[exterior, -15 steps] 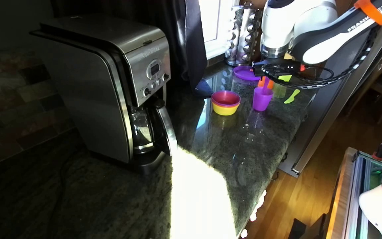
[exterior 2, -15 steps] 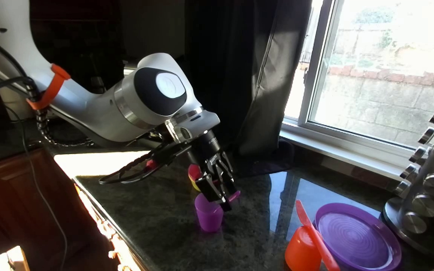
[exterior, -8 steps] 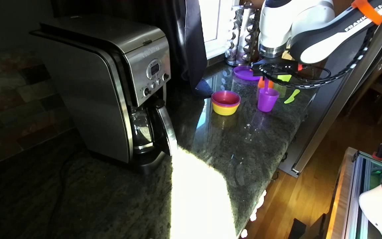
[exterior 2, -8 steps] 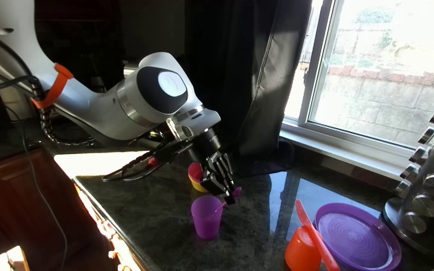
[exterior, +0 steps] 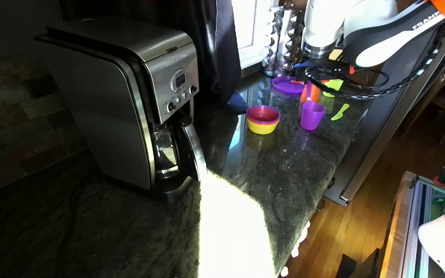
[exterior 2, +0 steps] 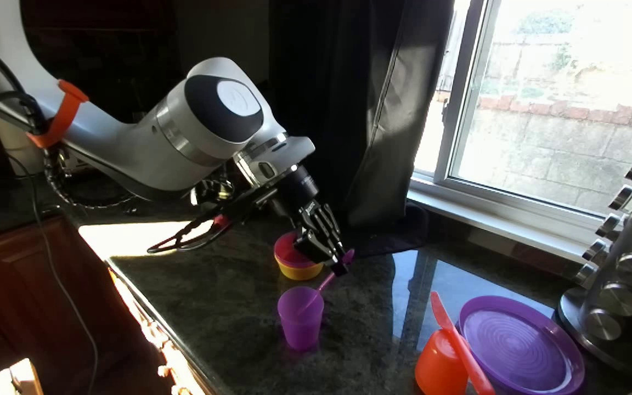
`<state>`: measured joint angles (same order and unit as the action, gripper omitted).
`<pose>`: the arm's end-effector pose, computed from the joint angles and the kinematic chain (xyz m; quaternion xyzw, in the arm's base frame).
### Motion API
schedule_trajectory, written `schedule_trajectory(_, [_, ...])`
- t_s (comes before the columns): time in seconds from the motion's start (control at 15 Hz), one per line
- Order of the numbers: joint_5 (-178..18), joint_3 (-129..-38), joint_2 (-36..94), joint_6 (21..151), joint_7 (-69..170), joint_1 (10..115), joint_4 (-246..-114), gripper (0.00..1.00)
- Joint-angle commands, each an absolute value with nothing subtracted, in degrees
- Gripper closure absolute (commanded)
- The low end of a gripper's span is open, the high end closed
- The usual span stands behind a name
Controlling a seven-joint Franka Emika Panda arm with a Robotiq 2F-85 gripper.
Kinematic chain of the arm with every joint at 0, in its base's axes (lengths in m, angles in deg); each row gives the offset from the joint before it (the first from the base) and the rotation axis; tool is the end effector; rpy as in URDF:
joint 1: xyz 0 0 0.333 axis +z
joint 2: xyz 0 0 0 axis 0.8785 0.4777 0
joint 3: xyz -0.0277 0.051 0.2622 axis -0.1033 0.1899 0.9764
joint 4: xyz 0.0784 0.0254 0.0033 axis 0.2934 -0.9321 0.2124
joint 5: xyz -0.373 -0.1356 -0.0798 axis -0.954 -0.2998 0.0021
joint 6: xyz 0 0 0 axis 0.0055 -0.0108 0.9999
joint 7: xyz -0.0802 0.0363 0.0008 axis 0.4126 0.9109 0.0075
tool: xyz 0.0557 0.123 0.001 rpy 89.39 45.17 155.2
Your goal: Put the purple knife on the counter
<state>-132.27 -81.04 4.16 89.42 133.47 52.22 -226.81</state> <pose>0.4929 -0.1180 0.2973 0.8218 -0.4619 0.2451 0.2263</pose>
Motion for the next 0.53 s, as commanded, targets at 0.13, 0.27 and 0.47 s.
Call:
schedule_trajectory(0.13, [-139.5,-80.67,-3.71,86.45,134.33,53.12,-229.12,0.94])
schedule_trajectory(0.27, [-140.57,-80.79,-5.76,85.86,133.65,53.13,-228.95,0.94])
schedule_trajectory(0.47, [-143.89,-80.86,-7.12,85.54,136.55,52.41,-227.55,0.94])
